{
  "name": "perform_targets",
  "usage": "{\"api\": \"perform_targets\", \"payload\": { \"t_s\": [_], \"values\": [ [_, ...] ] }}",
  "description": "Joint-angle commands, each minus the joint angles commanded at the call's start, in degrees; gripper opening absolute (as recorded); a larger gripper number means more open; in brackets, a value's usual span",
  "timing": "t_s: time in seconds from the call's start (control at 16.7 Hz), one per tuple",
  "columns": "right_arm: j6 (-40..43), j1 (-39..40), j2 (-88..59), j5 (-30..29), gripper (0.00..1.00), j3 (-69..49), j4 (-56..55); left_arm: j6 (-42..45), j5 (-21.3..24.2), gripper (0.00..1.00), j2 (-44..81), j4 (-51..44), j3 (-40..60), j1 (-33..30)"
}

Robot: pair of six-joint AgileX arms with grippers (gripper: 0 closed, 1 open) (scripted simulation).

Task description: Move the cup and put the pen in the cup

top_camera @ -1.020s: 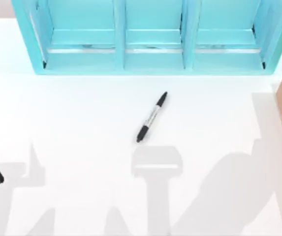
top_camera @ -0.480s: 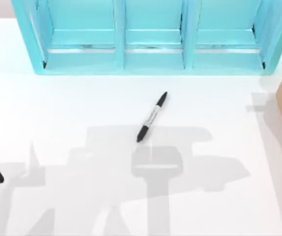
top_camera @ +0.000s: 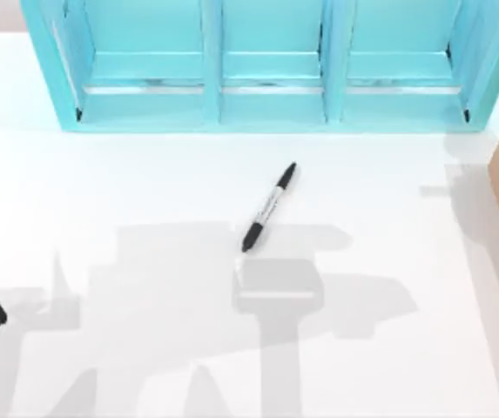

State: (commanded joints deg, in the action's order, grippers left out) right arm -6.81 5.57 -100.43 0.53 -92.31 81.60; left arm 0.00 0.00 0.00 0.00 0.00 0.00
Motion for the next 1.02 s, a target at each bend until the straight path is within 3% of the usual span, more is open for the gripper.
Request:
{"api": "perform_targets", "payload": {
  "t_s": [0.54, 1.02],
  "values": [
    [-14.39, 14.60, -7.84, 2.13, 0.00, 7.41, -18.88, 0.00, 0.00, 1.00, 0.00, 0.00, 0.00, 0.00],
    [-15.44, 15.43, -9.50, 2.17, 0.00, 10.10, -23.46, 0.00, 0.00, 1.00, 0.00, 0.00, 0.00, 0.00]
  ]
}}
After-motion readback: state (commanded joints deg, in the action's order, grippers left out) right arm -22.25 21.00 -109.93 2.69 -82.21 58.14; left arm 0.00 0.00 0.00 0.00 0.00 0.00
